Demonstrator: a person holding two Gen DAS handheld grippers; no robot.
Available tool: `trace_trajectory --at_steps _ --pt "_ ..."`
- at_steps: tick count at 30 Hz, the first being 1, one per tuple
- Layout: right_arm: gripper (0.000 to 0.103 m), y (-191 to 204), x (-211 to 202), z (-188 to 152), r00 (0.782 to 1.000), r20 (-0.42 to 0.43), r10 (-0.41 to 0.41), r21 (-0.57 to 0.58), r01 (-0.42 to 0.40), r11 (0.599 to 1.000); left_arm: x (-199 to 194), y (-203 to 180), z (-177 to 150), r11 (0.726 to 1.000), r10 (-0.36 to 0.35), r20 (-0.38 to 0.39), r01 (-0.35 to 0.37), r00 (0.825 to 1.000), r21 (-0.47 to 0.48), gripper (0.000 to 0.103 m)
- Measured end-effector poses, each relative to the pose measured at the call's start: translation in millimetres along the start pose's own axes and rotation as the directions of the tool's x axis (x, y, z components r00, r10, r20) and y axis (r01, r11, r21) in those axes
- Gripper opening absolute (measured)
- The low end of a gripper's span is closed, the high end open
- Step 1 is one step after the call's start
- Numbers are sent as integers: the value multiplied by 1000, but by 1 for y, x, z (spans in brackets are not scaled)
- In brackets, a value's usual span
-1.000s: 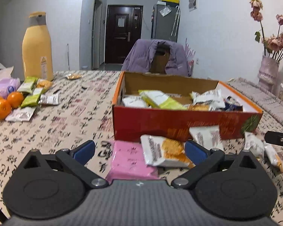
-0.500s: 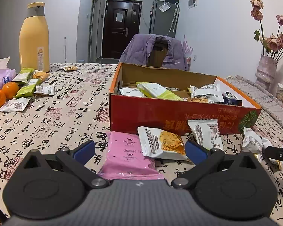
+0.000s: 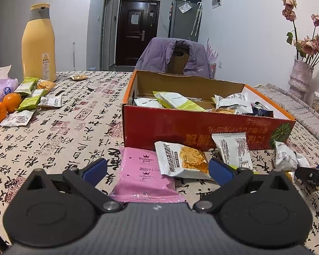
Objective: Organize snacks
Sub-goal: 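Grasp the orange cracker packet with the right gripper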
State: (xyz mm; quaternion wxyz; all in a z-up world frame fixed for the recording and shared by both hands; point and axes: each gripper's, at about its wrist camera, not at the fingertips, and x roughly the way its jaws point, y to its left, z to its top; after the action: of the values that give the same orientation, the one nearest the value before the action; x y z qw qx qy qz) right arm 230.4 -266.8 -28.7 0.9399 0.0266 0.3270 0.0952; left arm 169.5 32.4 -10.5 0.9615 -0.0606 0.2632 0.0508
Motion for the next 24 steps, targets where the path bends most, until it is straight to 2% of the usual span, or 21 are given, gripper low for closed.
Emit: trace_trajectory --at_steps 4,6,8,16,20,24 --pt "84 -3 3 2 1000 -6 19 3 -19 1000 0 0 0 1000 5 1 -5 1000 -5 103" --pt "69 -2 4 4 1000 -6 19 -2 -19 1000 0 0 0 1000 6 0 -6 1000 -7 103" --pt "65 -1 6 5 1000 -8 17 -9 -17 1000 0 1 0 1000 5 1 -5 1000 -8 103" --pt "64 5 6 2 1000 -5 -7 -53 7 999 0 2 0 1000 4 2 -4 1000 -13 103" --pt "47 6 5 2 1000 2 -14 -57 14 998 0 2 0 1000 5 2 -5 1000 -14 103" --pt "44 5 2 1 1000 17 -20 -50 20 999 0 2 0 1000 8 3 -8 1000 -14 103"
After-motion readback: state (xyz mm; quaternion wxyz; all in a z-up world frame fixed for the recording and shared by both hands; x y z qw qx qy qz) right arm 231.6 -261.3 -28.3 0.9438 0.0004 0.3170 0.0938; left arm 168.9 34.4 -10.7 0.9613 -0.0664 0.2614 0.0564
